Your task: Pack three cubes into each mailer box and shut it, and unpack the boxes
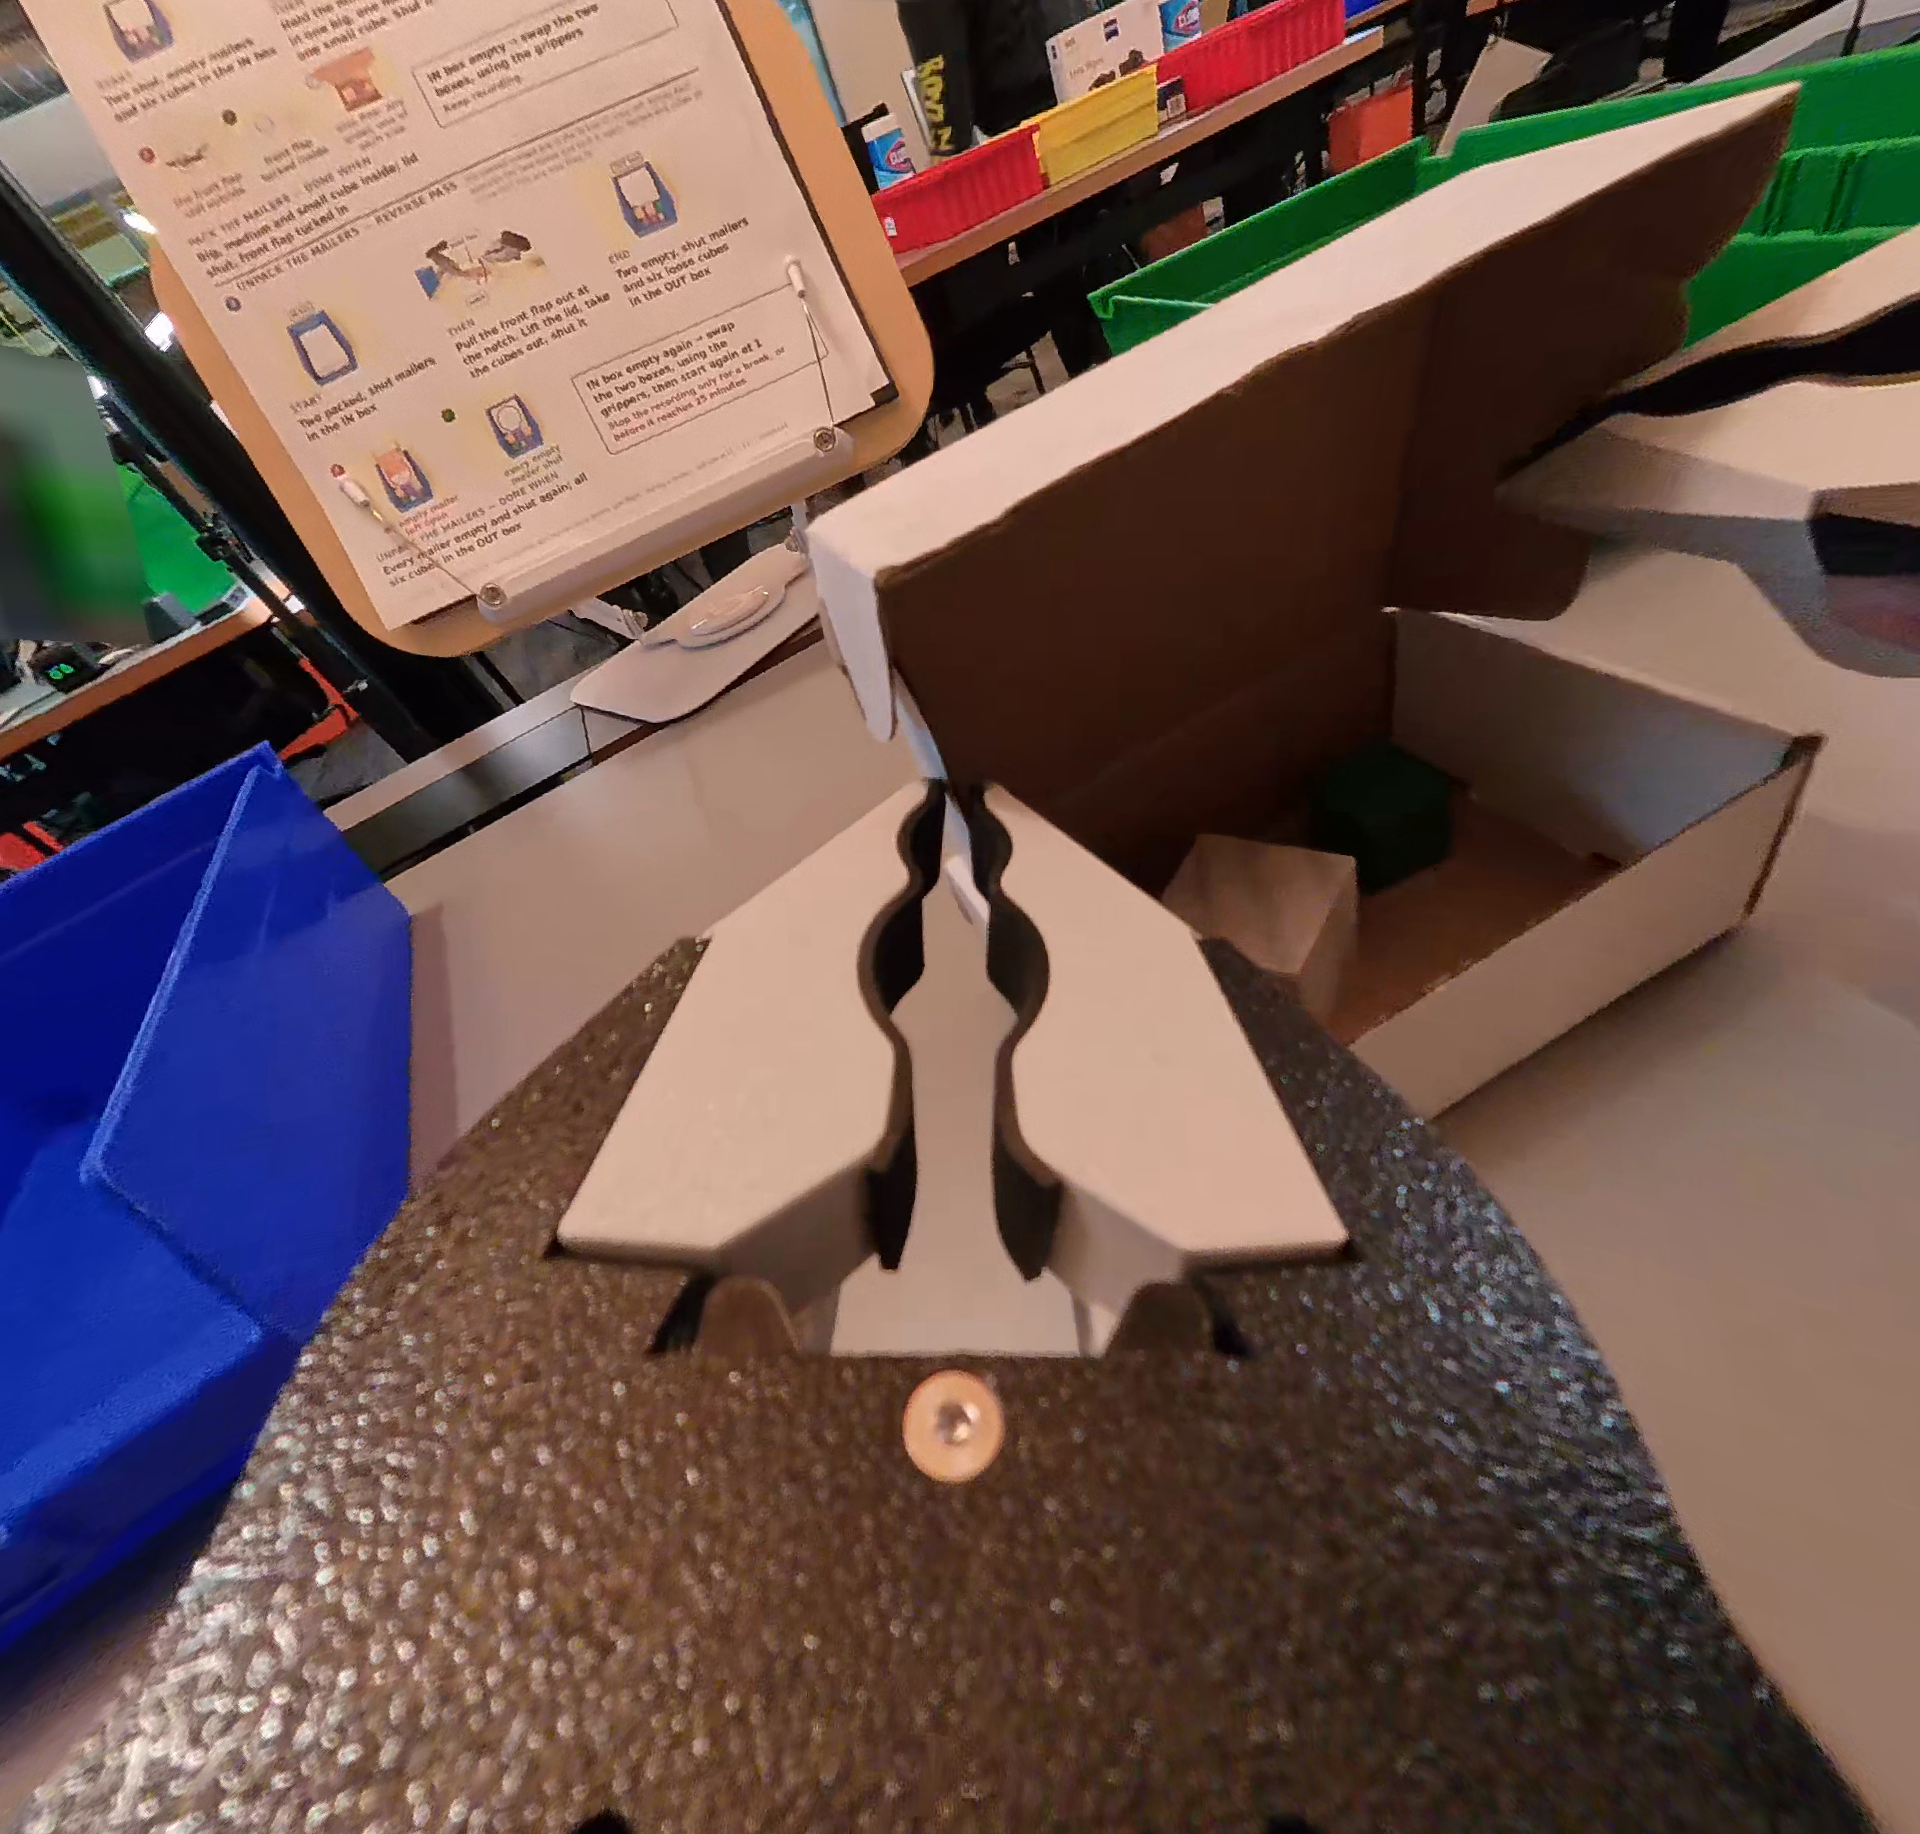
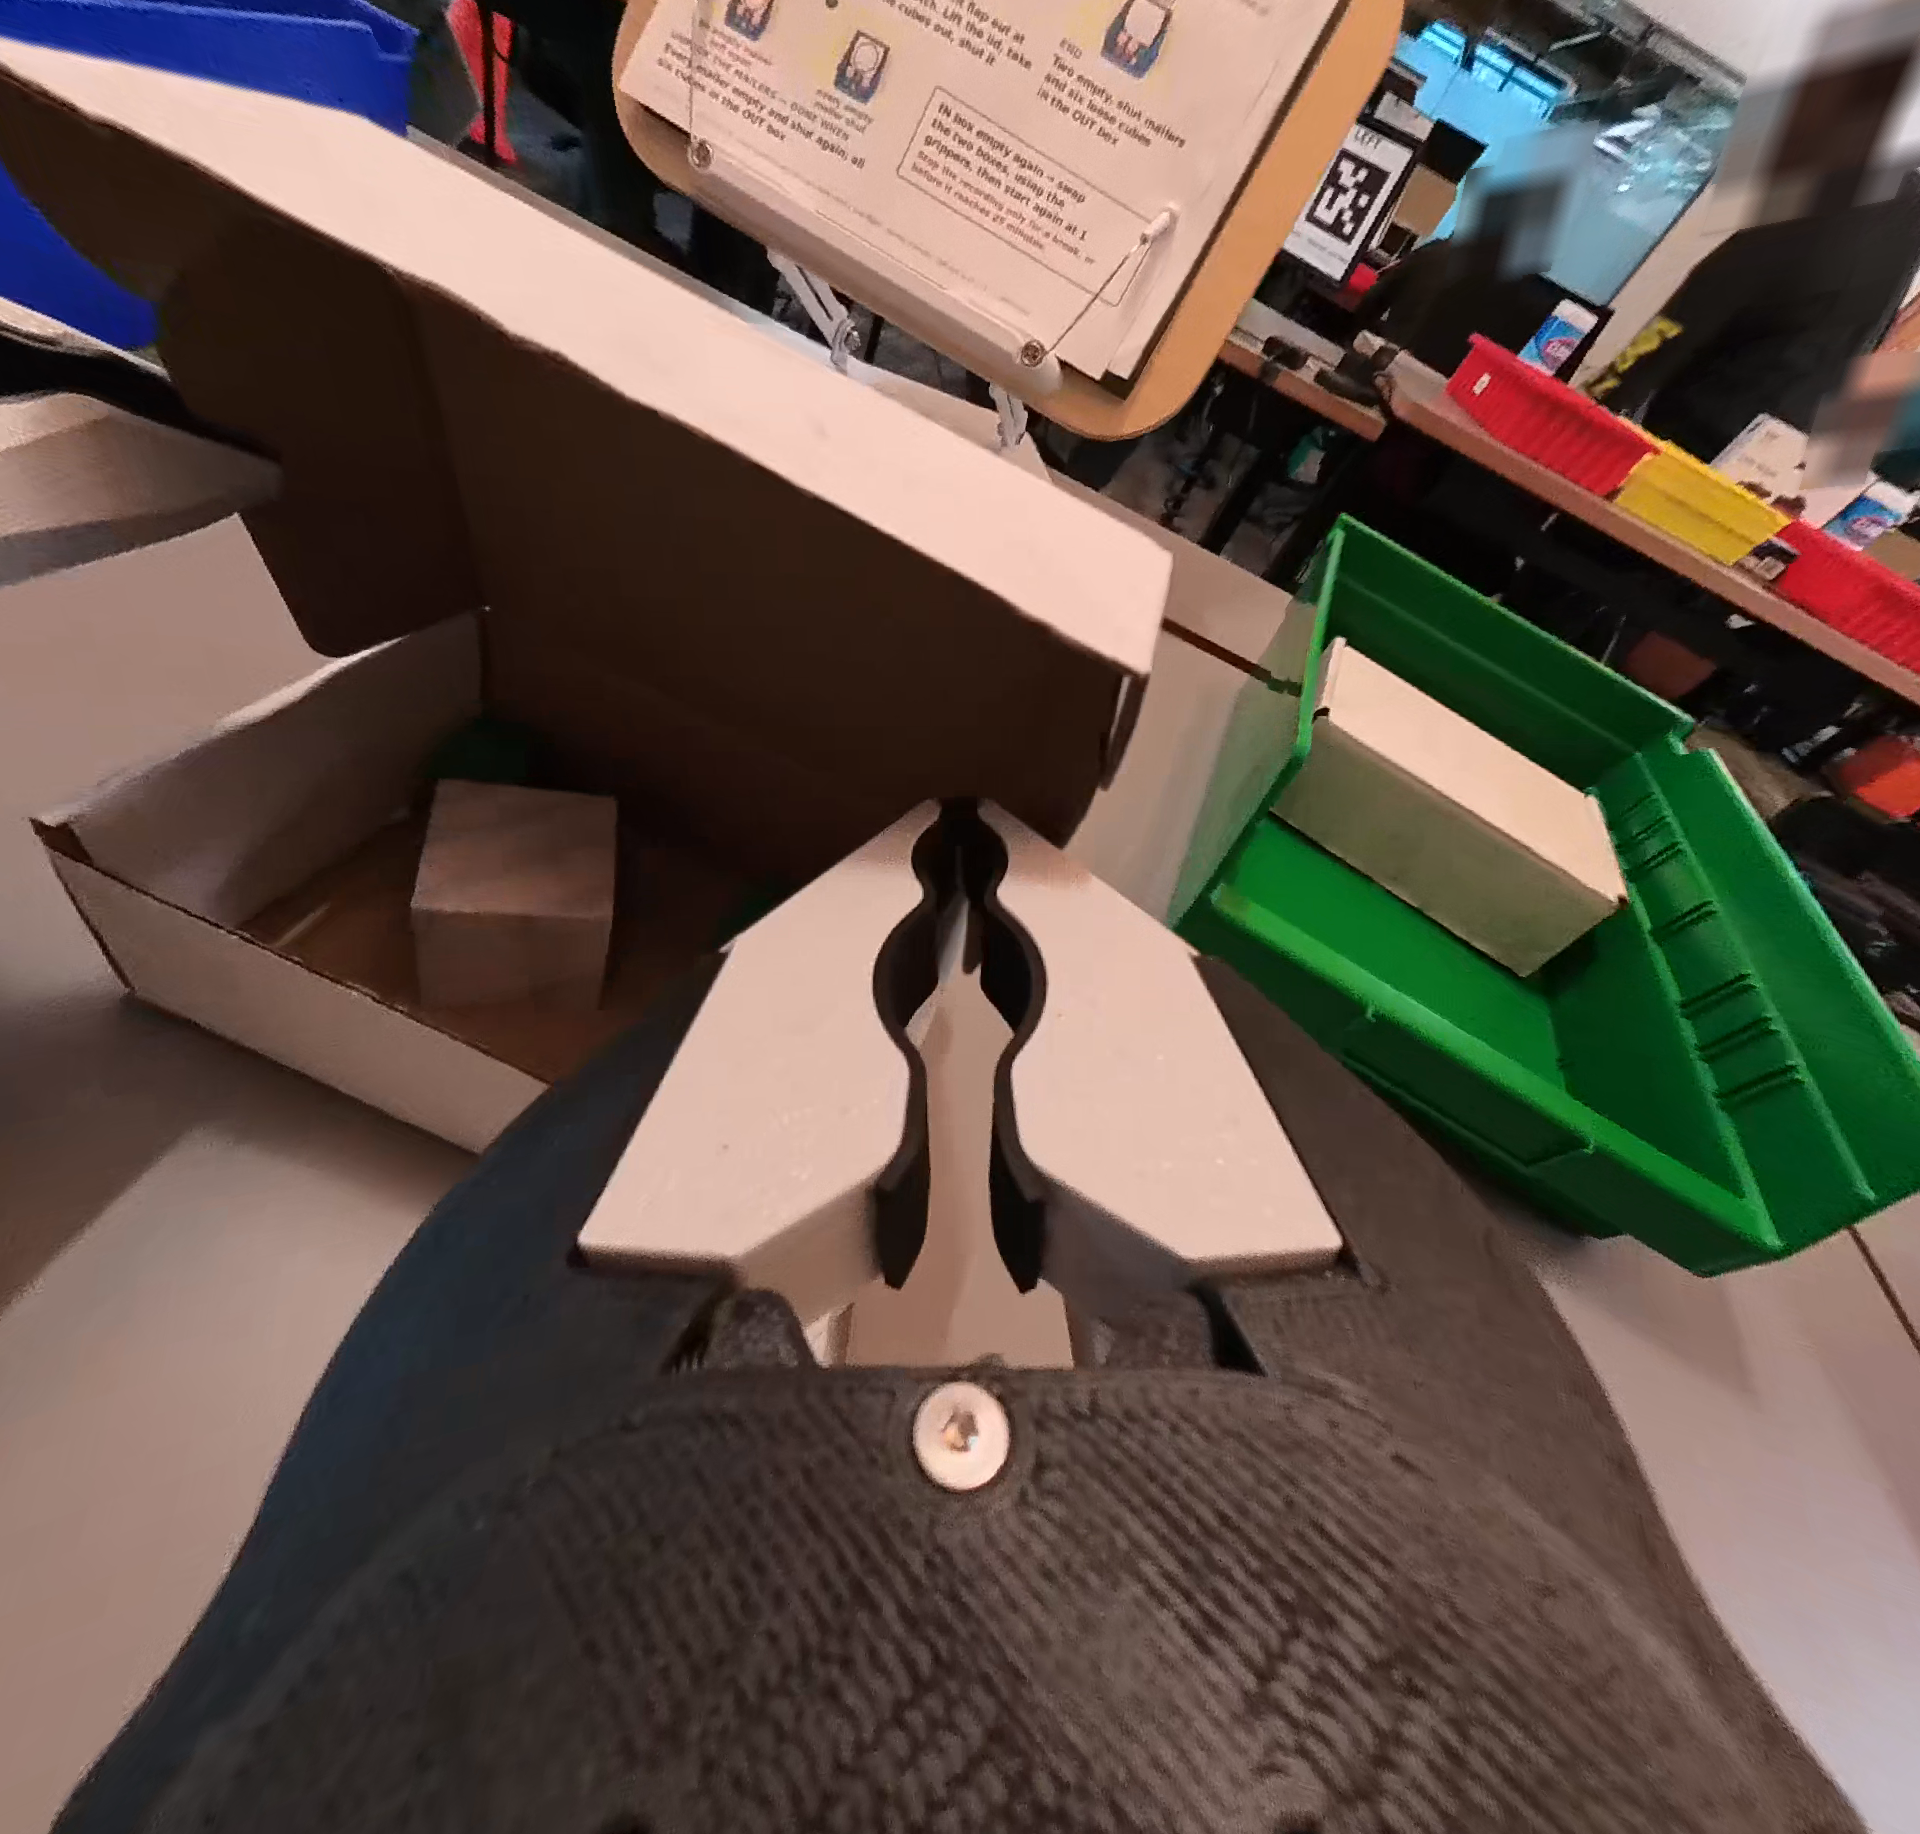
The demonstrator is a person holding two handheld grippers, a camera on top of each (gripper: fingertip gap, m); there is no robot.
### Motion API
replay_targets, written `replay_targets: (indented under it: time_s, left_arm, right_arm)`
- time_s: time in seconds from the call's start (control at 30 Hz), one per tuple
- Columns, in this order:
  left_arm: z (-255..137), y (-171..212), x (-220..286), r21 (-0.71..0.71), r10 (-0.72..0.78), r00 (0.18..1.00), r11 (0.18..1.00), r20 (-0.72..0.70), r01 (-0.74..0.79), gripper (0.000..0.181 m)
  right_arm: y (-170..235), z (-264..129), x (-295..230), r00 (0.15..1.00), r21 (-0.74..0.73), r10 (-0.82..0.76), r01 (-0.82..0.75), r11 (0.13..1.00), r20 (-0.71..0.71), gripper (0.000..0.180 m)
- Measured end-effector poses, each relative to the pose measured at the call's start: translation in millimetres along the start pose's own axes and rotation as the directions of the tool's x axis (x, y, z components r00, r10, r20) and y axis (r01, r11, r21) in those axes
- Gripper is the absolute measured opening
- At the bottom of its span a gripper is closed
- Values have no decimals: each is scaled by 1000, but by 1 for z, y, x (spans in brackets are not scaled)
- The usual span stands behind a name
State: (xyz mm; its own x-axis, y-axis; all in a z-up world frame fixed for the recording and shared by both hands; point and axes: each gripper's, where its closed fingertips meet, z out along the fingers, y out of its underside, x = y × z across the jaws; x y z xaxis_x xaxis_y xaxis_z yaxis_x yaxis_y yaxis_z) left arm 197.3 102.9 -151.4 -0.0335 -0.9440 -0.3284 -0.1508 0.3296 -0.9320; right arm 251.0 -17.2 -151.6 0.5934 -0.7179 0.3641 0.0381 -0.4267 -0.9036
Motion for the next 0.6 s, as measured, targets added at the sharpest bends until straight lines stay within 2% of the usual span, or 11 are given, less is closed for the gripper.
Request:
replay_targets:
  time_s: [0.2,0.23,0.27,0.37,0.4,0.43,0.47,0.6]
  left_arm:
    - [2,-2,-6,-4,-26,1000,1000,0,26,1]
    - [2,-3,-4,-1,-18,1000,1000,-1,18,1]
    - [2,-2,-3,-3,-11,1000,1000,-2,11,1]
    - [4,-3,-2,-6,-15,1000,1000,-5,15,1]
    - [5,-3,-2,-7,-20,1000,1000,-6,20,1]
    - [6,-2,-2,-7,-26,1000,1000,-6,26,1]
    - [7,-3,-2,-4,-33,999,999,-8,33,1]
    - [13,-4,0,8,-66,998,998,-18,66,2]
  right_arm:
    - [1,-14,18,998,-35,49,-50,998,-33,1]
    - [4,-12,22,997,-49,74,-76,996,-36,11]
    - [7,-10,28,994,-57,87,-91,994,-66,29]
    - [8,-8,34,995,-81,81,-86,993,-65,40]
    - [3,-6,31,995,-55,95,-96,994,-30,40]
    - [-2,-5,27,995,-30,96,-96,995,-4,26]
    - [-5,-3,21,996,-18,78,-77,997,35,3]
    - [-9,12,20,992,9,126,-126,992,5,2]
